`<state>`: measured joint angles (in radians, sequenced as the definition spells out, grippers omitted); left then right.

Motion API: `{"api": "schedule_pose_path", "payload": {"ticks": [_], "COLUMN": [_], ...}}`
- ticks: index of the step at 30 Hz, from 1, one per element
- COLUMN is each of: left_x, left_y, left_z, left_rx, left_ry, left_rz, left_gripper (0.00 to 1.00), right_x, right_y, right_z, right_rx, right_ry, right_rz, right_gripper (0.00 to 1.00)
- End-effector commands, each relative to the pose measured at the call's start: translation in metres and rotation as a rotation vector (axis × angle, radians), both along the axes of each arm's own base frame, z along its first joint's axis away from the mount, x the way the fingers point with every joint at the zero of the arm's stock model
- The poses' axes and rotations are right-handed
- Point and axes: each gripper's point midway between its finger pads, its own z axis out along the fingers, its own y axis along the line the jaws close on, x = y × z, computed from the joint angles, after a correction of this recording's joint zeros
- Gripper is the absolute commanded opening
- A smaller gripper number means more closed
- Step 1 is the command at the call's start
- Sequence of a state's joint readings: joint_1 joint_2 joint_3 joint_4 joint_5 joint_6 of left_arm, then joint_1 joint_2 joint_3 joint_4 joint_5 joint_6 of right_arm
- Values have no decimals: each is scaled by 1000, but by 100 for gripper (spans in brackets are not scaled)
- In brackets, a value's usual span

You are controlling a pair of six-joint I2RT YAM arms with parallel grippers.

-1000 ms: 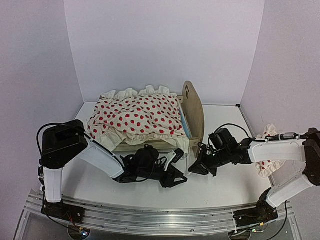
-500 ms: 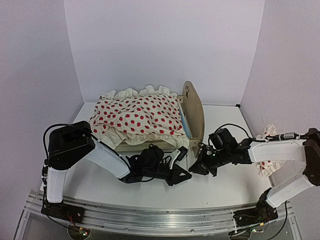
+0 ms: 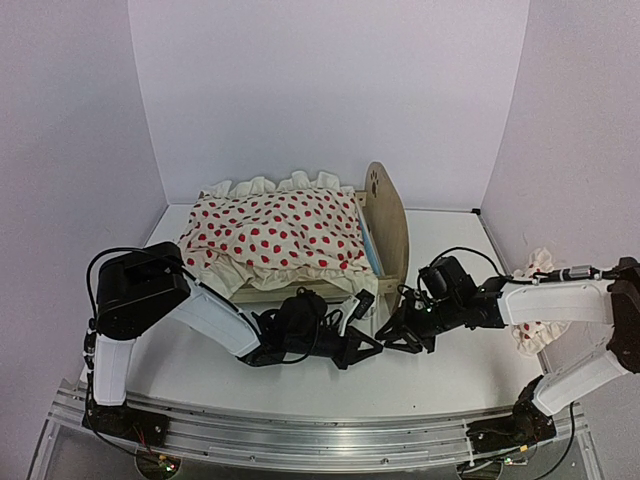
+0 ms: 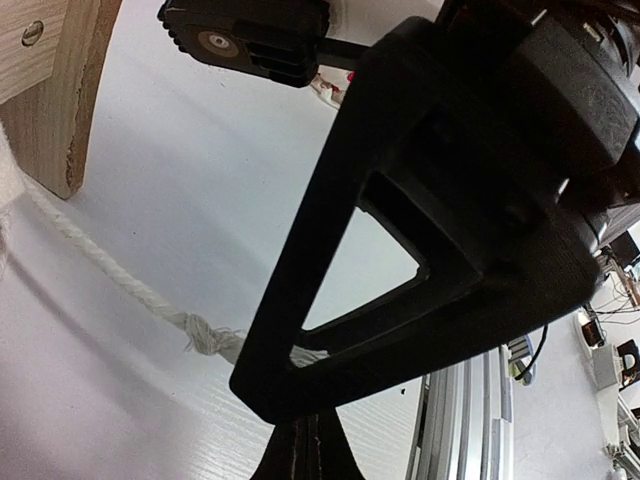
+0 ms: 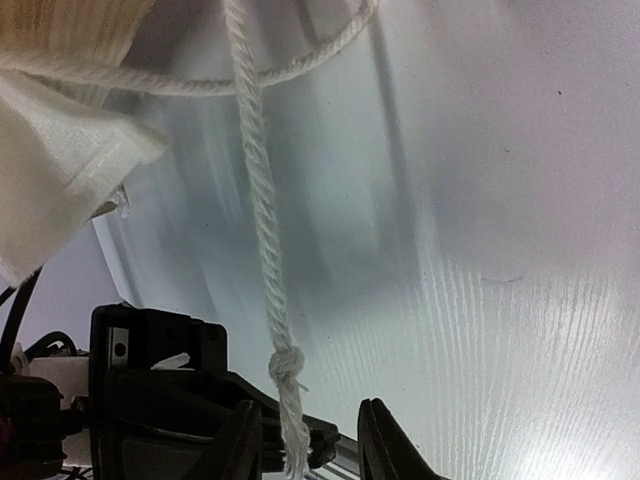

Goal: Set up the pet bed

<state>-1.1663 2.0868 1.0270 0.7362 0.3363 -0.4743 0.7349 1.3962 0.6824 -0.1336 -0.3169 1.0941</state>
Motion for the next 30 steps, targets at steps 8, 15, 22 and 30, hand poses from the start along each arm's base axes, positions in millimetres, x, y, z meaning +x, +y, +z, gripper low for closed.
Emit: {"api": "schedule_pose_path", "payload": {"ticks": [8, 15, 22, 30], "left_x": [27, 54, 66, 75], "left_y": [40, 58, 68, 69], "left_z": [9, 27, 23, 27], "left_rx": [131, 174, 209, 194], "left_ry": [-135, -213, -256, -285], "left_rz": [65, 43, 32, 43], "left_gripper": [0, 0, 0, 0], "right_x": [14, 50, 66, 102], "right_y": [-31, -33, 3, 21], "right_z": [33, 11, 10, -16], "right_rx": [-185, -321, -353, -484], "right_ry": [-341, -544, -1098, -1176], "right_rz": [146, 150, 383, 414], "right_gripper": [47, 37, 39, 42]}}
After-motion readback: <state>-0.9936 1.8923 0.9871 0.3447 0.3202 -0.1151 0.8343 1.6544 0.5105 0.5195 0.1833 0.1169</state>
